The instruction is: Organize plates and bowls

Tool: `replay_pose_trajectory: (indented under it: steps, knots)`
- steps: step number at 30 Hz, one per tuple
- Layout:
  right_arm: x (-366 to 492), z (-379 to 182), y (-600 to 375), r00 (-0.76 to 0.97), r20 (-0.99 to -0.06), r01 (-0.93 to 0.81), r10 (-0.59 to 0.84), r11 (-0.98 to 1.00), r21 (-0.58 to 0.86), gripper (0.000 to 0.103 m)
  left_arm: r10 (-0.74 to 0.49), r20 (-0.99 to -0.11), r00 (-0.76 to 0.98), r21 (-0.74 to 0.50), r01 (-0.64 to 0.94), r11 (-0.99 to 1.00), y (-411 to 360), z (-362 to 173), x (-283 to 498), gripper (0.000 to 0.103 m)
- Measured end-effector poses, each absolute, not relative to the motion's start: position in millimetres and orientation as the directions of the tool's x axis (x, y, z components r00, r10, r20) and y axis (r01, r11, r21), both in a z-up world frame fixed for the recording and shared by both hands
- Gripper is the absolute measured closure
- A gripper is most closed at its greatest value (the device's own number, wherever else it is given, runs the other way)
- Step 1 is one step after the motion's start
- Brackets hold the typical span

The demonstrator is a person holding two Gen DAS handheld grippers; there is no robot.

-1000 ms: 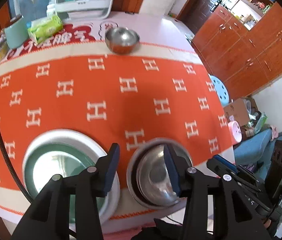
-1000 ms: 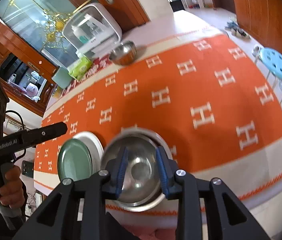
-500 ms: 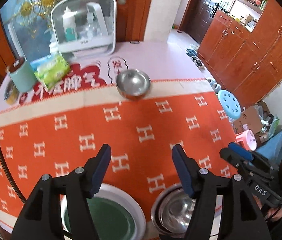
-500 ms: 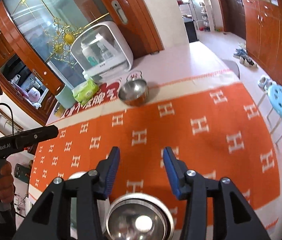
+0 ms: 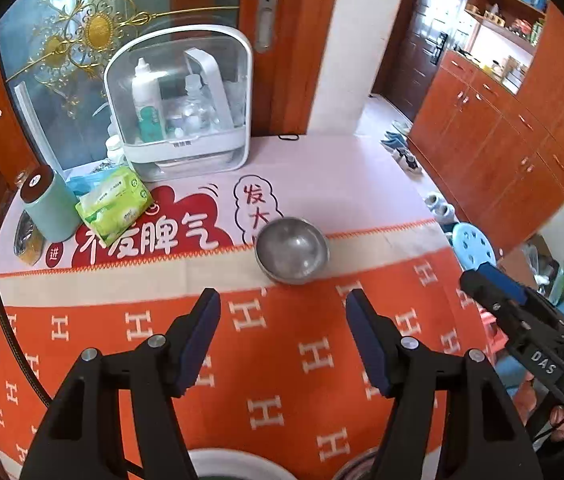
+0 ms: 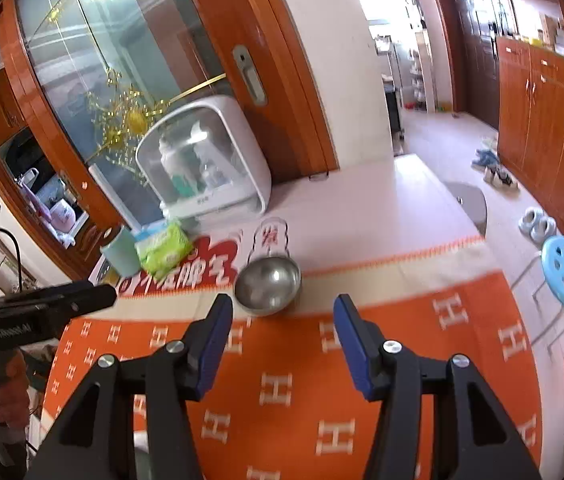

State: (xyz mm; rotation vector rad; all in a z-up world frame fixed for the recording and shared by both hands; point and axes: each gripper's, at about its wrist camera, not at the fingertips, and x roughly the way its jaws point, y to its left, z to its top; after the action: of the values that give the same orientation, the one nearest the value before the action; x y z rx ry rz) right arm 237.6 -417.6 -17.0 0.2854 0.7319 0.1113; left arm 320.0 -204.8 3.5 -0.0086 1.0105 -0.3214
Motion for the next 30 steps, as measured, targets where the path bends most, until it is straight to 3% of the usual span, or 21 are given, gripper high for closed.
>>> replay_pose_trajectory:
  steps: [11, 22, 30]
  knots:
    - [281.0, -43.3, -401.8, 0.805, -0.567, -0.027, 0.175, 0.966, 0.258, 0.049, -0.359, -0.786, 0.503, -0.283, 0.223, 0.933, -197.4, -48.8, 363.4, 0.039]
    - [310.5, -111.4, -384.6, 0.750, -0.639, -0.035, 0.170, 0.975, 0.218, 0.049, -0.399, -0.797, 0.453, -0.350, 0.192, 0.917, -212.3, -125.1, 390.3, 0.039]
    - [325.5, -155.8, -378.1, 0.699, -0.684, -0.040, 0.206, 0.967, 0.250, 0.049, -0.452, -0.800, 0.395, -0.461, 0.078, 0.884, -208.3, -180.7, 407.8, 0.039]
